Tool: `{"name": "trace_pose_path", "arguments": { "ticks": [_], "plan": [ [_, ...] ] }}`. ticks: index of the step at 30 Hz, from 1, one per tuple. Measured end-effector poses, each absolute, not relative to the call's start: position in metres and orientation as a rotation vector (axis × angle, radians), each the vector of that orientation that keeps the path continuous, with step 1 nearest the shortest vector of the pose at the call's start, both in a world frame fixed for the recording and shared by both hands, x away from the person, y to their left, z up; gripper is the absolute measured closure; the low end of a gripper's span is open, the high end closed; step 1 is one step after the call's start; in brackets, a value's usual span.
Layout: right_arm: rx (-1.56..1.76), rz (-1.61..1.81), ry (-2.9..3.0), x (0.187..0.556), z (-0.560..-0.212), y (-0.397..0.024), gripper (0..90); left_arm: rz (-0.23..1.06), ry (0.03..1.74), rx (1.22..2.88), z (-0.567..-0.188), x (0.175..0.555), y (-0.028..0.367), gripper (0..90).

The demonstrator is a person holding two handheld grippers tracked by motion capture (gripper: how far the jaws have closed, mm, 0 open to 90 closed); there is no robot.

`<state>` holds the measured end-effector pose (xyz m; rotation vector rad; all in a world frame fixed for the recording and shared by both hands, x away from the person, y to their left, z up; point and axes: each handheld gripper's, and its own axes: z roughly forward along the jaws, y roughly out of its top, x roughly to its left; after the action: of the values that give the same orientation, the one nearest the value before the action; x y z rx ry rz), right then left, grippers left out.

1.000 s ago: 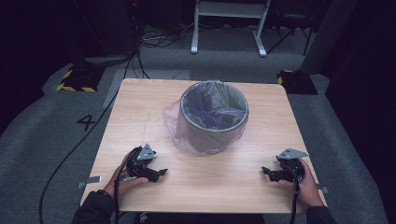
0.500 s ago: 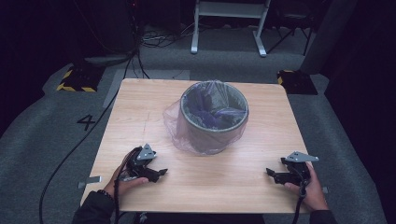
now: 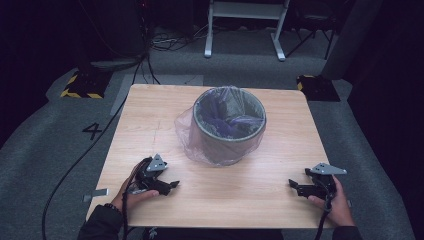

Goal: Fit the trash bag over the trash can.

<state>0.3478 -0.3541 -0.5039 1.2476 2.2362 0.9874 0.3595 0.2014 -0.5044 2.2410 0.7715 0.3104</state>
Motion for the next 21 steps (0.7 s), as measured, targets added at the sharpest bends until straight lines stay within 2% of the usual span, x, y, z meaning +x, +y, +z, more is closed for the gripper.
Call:
{"name": "trace_pose_path", "arguments": {
  "ticks": [21],
  "plan": [
    [1.255,0.981,2.228,0.3492,-0.504,-0.3541,14.9,0.305,0.76,2.245,-0.5044,0.3605,0.2004,14.3]
  ]
}}
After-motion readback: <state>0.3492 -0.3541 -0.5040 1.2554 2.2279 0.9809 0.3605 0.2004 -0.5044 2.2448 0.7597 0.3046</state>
